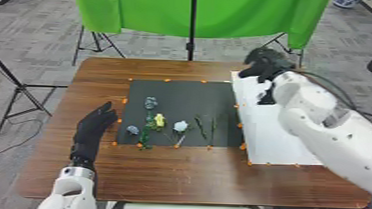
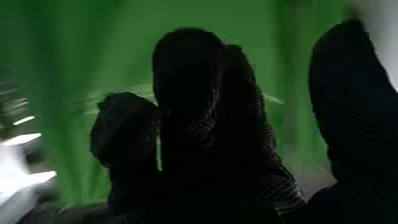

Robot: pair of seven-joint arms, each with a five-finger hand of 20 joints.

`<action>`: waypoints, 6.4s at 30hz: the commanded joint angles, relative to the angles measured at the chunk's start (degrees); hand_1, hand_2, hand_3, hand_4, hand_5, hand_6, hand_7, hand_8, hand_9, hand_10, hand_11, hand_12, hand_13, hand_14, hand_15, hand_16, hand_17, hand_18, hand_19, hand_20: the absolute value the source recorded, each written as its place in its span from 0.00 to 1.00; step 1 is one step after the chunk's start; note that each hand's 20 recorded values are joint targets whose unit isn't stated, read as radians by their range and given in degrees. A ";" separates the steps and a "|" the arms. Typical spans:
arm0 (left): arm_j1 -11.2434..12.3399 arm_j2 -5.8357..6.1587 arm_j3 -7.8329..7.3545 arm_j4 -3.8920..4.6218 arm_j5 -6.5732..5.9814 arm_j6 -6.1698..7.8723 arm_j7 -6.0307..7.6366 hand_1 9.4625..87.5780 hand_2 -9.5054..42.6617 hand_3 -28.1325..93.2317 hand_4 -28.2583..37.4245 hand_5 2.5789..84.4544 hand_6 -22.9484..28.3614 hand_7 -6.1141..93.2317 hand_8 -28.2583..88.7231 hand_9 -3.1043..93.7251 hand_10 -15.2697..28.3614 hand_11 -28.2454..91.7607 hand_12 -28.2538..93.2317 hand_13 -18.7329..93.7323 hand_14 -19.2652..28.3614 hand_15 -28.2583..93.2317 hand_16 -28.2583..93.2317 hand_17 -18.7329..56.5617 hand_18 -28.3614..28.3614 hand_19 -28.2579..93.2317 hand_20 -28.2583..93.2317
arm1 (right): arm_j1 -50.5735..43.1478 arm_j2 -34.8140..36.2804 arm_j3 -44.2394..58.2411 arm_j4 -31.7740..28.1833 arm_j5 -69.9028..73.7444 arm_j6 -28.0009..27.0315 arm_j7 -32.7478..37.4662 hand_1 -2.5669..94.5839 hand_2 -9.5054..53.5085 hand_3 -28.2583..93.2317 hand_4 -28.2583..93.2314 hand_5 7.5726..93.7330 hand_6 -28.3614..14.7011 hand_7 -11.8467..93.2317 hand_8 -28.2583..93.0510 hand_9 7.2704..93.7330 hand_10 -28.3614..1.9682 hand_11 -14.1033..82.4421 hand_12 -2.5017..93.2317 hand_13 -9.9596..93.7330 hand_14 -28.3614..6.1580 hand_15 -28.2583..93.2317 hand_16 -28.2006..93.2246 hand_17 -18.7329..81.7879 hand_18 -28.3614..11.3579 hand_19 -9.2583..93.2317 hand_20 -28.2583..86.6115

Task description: Arrange flowers

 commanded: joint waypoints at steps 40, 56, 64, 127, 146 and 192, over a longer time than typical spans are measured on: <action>1.25 -0.95 0.44 0.35 0.44 -0.65 -0.95 0.22 0.19 0.76 0.05 0.46 0.52 0.16 0.19 0.45 0.63 0.36 0.33 0.44 0.74 0.38 0.24 0.28 0.71 0.28 0.37 | -5.17 1.40 1.57 0.81 1.53 9.68 2.34 0.73 0.00 0.62 0.14 0.86 0.64 0.28 0.33 1.00 0.65 0.23 0.42 0.99 0.78 0.69 0.53 0.83 0.43 1.00 0.73; 1.07 -0.68 0.43 0.49 0.24 -0.88 -1.20 0.22 0.19 0.76 0.05 0.46 0.52 0.16 0.19 0.45 0.63 0.36 0.33 0.44 0.74 0.38 0.24 0.28 0.71 0.28 0.37 | -1.70 -7.58 -6.21 0.80 26.88 2.37 -0.55 0.72 0.00 0.63 0.14 0.86 0.63 0.28 0.34 1.00 0.64 0.24 0.42 0.99 0.79 0.69 0.54 0.84 0.43 1.00 0.74; 0.81 -0.50 0.60 0.56 0.41 -1.33 -1.16 0.22 0.20 0.76 0.05 0.46 0.52 0.16 0.19 0.45 0.64 0.36 0.33 0.44 0.74 0.38 0.24 0.28 0.71 0.28 0.37 | -1.44 -7.80 -8.82 0.30 26.03 1.17 -0.74 0.70 0.00 0.64 0.14 0.85 0.64 0.28 0.34 1.00 0.64 0.23 0.43 0.99 0.78 0.69 0.54 0.83 0.42 1.00 0.74; 0.96 -0.88 0.46 0.59 0.38 -1.09 -0.78 0.22 0.19 0.76 0.06 0.46 0.52 0.16 0.19 0.45 0.64 0.36 0.33 0.44 0.74 0.37 0.24 0.28 0.71 0.28 0.37 | -1.30 -3.84 -6.99 25.58 -0.95 19.58 -0.75 0.58 0.00 0.73 0.02 0.67 0.74 0.29 0.16 0.84 0.60 0.26 0.20 0.99 0.77 0.66 0.49 0.83 0.43 1.00 0.63; -0.35 0.49 3.30 1.47 -1.59 5.56 8.65 0.24 0.19 0.78 0.06 0.48 0.53 0.17 0.18 0.44 0.64 0.36 0.32 0.43 0.71 0.36 0.23 0.38 0.69 0.31 0.40 | -16.98 6.69 2.27 -7.32 0.95 16.60 -6.17 0.70 0.00 0.64 0.09 0.88 0.70 0.30 0.28 1.00 0.66 0.25 0.34 1.00 0.81 0.72 0.46 0.86 0.43 1.00 0.72; 0.18 -0.14 2.20 0.61 -0.89 2.58 5.80 0.23 0.16 0.78 0.08 0.47 0.52 0.19 0.18 0.43 0.62 0.36 0.33 0.45 0.73 0.39 0.24 0.33 0.72 0.28 0.41 | -49.76 -5.57 41.77 -21.68 38.97 12.33 -21.10 0.19 0.09 0.72 0.11 0.63 0.55 0.22 0.18 0.66 0.32 0.24 0.21 0.76 0.37 0.49 0.45 0.58 0.25 0.73 0.53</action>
